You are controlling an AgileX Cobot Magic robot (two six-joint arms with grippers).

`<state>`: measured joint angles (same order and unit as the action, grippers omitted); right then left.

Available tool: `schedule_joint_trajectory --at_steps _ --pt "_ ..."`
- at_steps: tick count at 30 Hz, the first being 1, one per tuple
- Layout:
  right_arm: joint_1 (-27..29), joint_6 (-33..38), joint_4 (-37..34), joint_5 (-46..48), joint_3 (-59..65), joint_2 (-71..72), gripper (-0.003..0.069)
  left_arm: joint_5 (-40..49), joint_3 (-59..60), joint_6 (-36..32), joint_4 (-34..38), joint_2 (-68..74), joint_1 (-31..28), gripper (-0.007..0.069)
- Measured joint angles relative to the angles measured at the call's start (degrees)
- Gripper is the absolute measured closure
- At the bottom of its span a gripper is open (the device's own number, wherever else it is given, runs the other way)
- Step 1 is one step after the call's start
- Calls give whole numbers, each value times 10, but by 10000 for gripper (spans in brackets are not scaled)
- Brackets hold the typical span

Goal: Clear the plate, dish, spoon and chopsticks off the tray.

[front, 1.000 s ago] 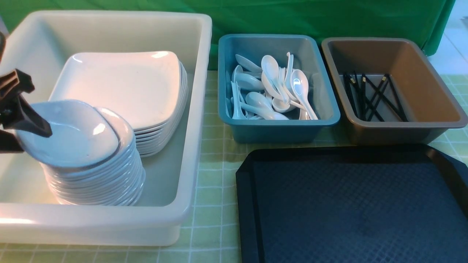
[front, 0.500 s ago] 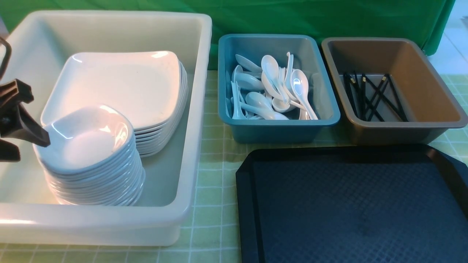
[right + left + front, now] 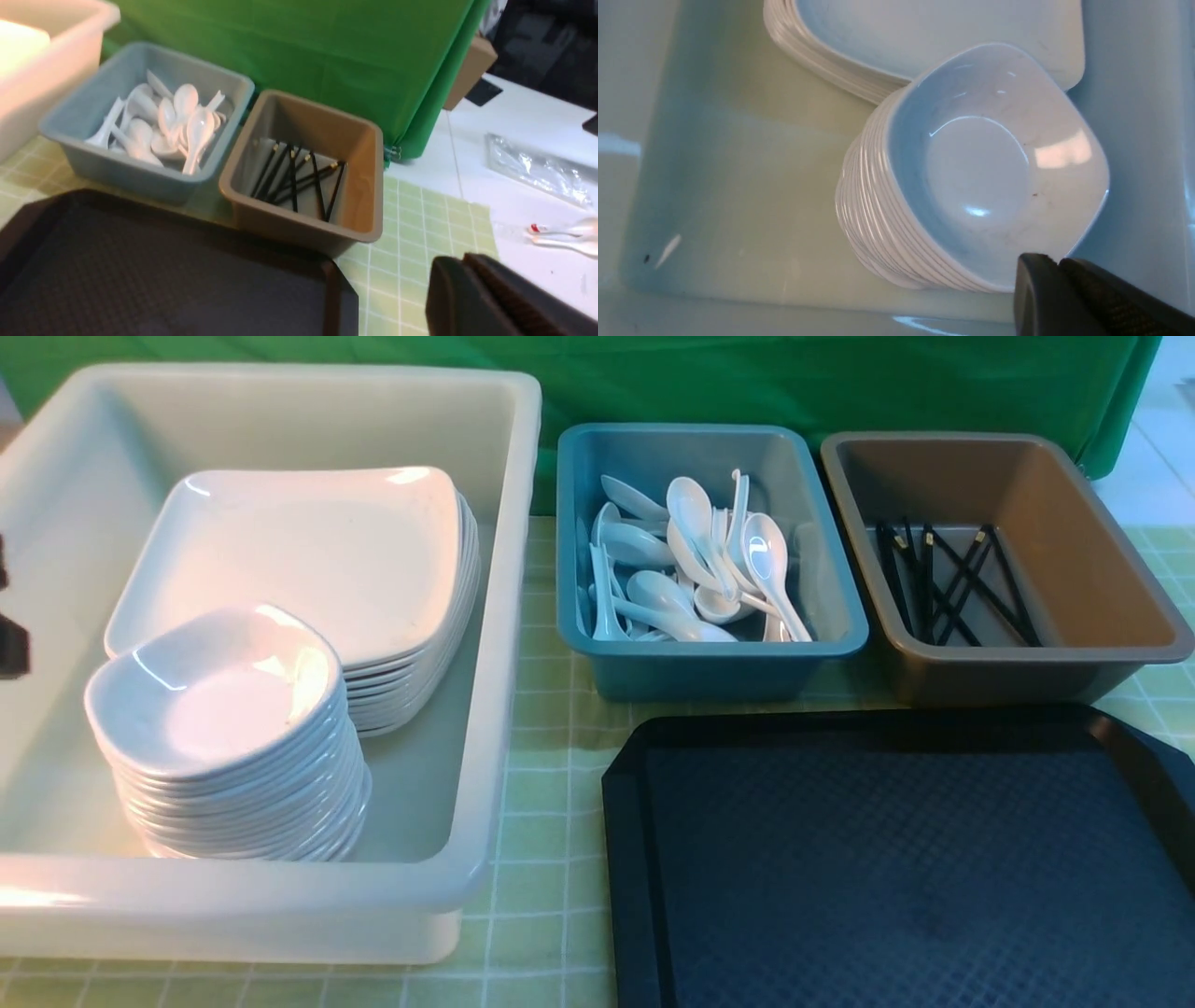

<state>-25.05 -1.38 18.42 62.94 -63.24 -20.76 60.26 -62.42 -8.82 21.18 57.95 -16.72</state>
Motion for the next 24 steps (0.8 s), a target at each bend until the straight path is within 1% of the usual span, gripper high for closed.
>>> schedule_joint_trajectory --at_steps 2,6,9,10,11,15,18,24 --pt "0 -3 0 -29 31 13 650 -10 0 -4 -1 -18 0 635" --pt "0 -5 0 -109 96 20 648 -17 0 -5 -5 -29 0 636" --pt "0 -5 -3 -233 191 13 648 -19 0 -6 -5 -30 0 636" --pt "0 -5 -4 -295 223 8 648 -20 0 -6 -5 -30 0 636" --pt "0 -5 -4 -304 233 7 648 -20 0 -6 -5 -29 0 636" --pt "0 -5 -5 -469 307 -8 643 -33 0 -6 -6 -29 0 636" --pt "0 -5 -5 -510 321 -9 635 -41 0 -6 -5 -29 0 636" --pt "0 -6 -5 -526 324 -9 620 -41 0 -6 -5 -29 0 636"
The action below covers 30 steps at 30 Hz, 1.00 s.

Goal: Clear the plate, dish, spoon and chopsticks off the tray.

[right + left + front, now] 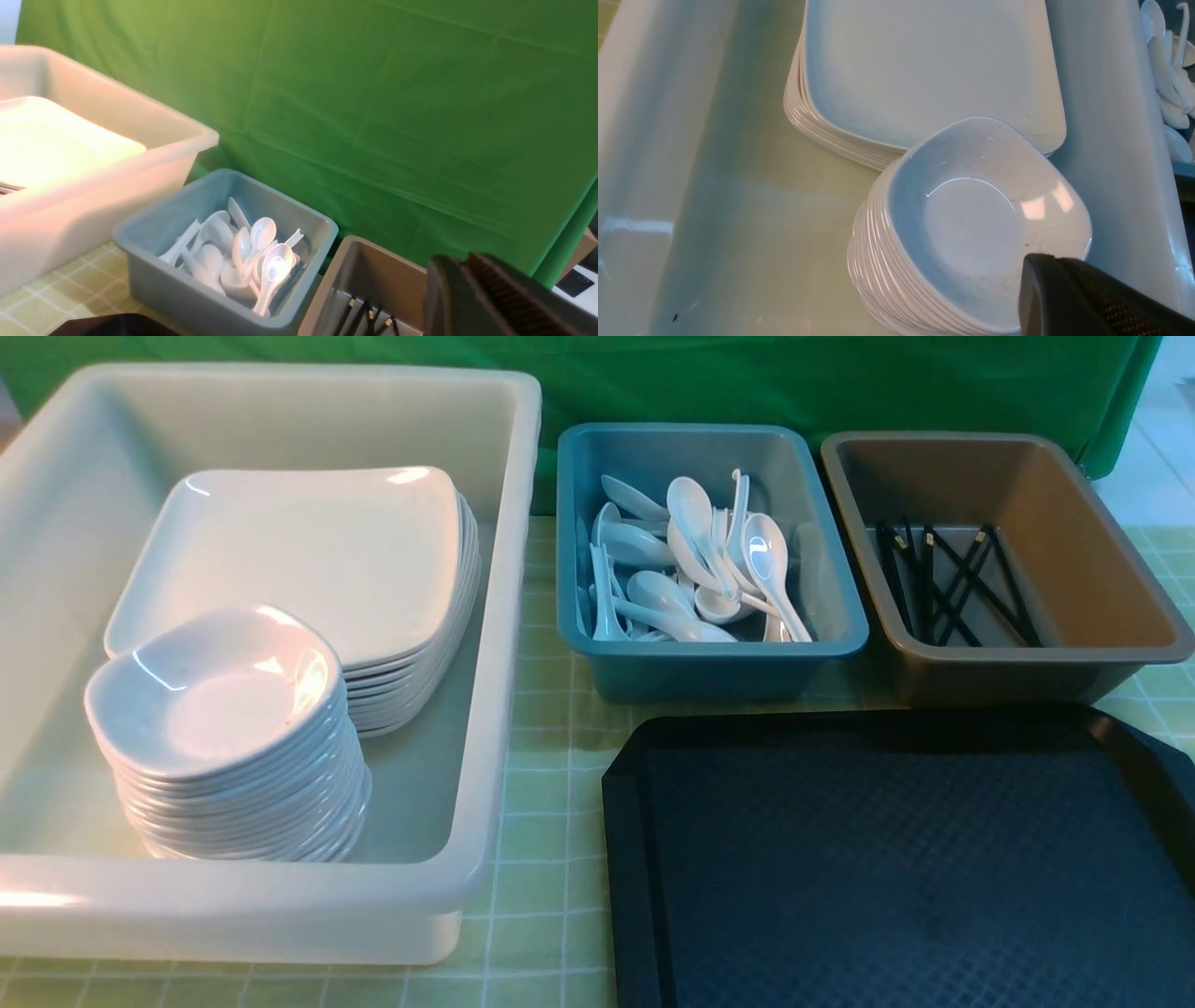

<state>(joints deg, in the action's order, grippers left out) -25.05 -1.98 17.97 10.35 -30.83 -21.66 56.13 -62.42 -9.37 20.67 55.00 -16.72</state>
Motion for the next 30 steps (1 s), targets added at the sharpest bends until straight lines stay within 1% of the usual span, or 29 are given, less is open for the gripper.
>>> schedule_joint_trajectory --at_steps 16,20,25,28,30 --pt "0 0 0 -3 5 0 587 0 0 0 -19 0 0 636" --pt "4 0 -34 -4 42 10 580 4 0 -7 -24 0 0 636" --pt "56 0 -61 -3 115 52 573 16 1 -13 -41 0 0 636" --pt "128 0 -64 -2 190 111 564 31 1 -13 -47 0 0 636" --pt "149 0 -65 -2 213 135 559 34 1 -13 -48 0 0 636"
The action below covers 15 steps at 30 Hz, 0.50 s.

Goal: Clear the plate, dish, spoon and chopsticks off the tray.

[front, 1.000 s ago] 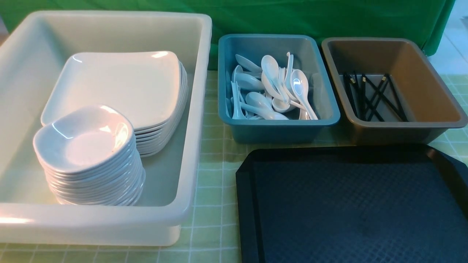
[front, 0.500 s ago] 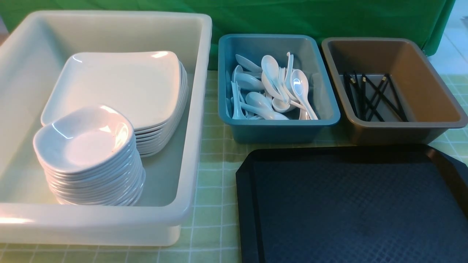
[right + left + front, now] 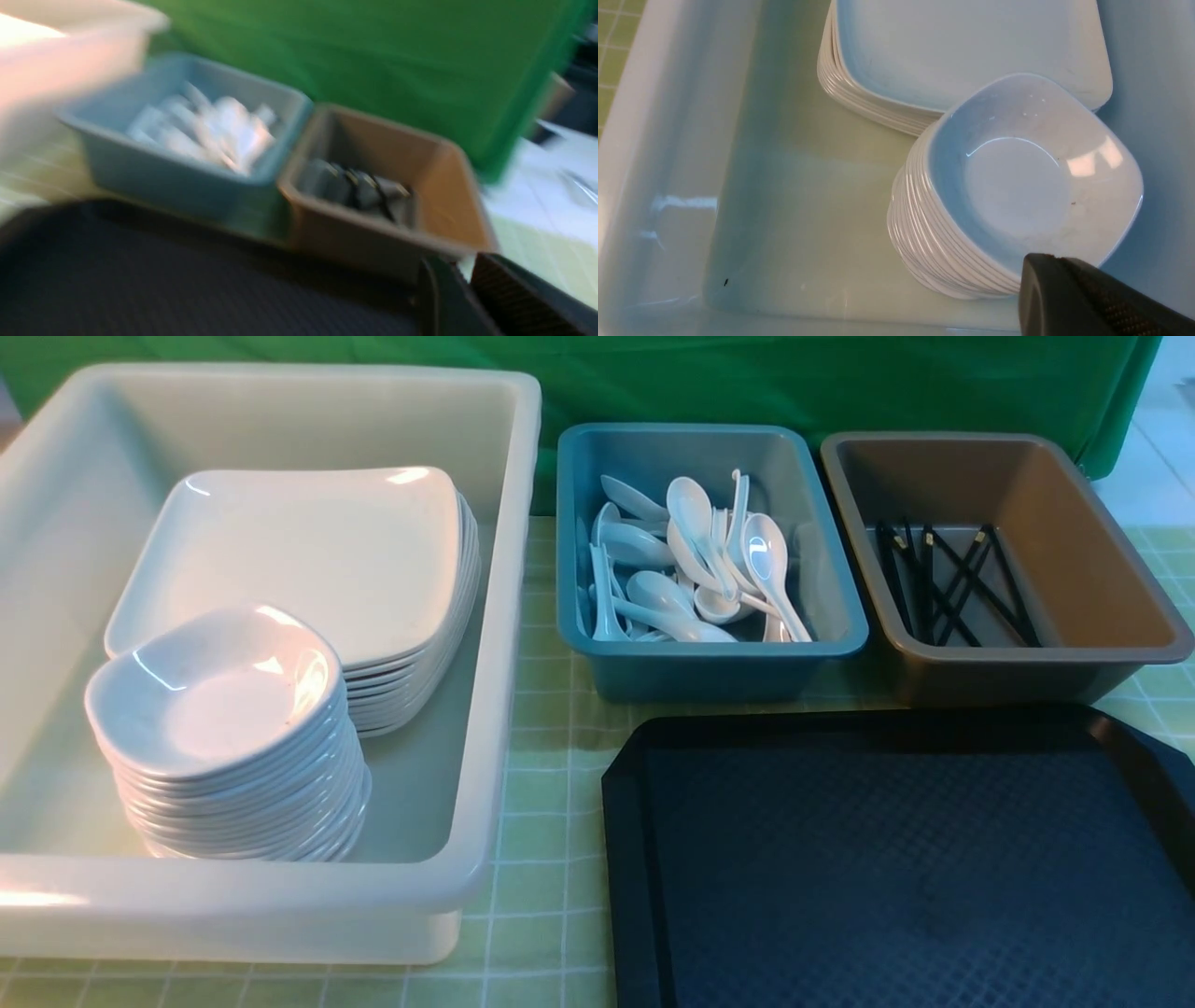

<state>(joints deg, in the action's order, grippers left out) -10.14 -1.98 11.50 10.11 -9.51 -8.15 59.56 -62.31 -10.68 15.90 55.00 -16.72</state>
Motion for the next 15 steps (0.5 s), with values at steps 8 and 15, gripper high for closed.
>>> schedule_joint_trajectory --at_steps 8,15 --pt "67 0 -1 11 99 65 543 9 0 0 -2 -1 0 636" --pt "68 0 -2 27 99 75 526 36 5 0 -1 -14 0 636"
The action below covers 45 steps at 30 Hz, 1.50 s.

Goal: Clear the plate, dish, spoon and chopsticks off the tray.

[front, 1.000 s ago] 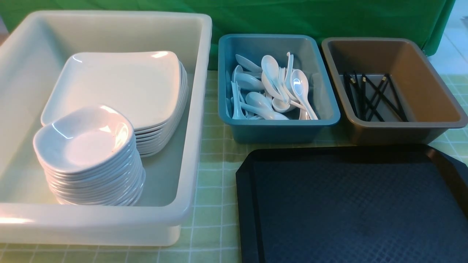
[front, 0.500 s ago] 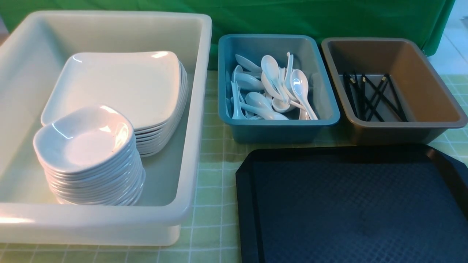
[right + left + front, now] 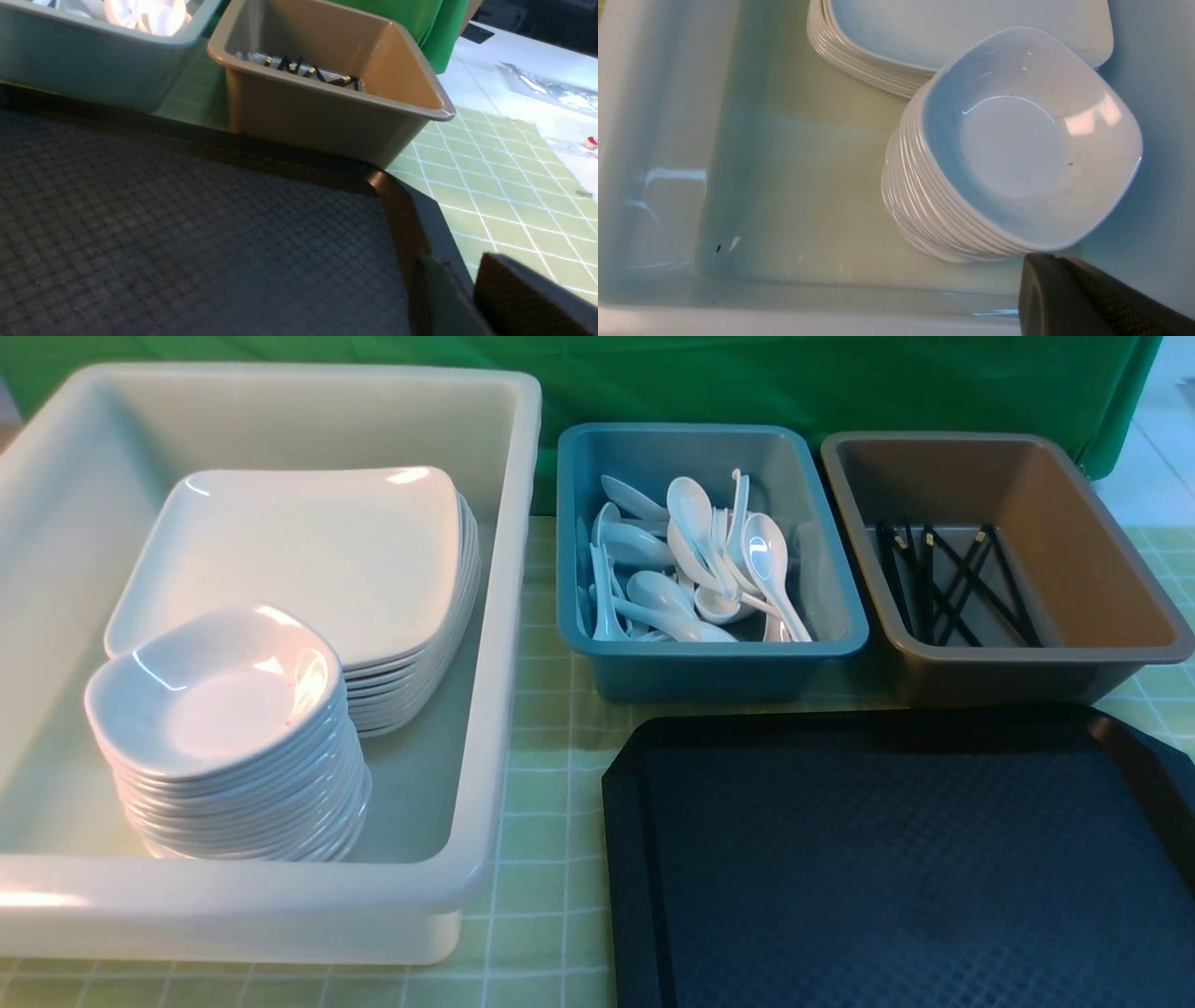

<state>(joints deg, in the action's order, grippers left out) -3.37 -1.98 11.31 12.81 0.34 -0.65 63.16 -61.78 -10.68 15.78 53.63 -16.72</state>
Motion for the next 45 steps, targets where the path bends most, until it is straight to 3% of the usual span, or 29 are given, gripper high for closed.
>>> schedule_joint_trajectory --at_steps 8,15,18,23,29,39,45 --pt "0 0 0 0 0 0 502 -25 69 -15 46 -125 0 636" --pt "0 0 0 0 0 0 480 -124 216 -23 204 -345 0 636" --pt "0 0 0 1 0 0 473 -198 266 -24 231 -415 0 636" --pt "0 0 0 1 0 0 463 -295 300 -27 233 -468 0 636" --pt "0 0 0 1 0 0 460 -303 302 -30 201 -470 0 636" --pt "0 0 0 1 0 0 437 -303 302 -31 73 -470 0 636" --pt "0 0 0 1 0 0 426 -355 338 -29 72 -470 0 636"
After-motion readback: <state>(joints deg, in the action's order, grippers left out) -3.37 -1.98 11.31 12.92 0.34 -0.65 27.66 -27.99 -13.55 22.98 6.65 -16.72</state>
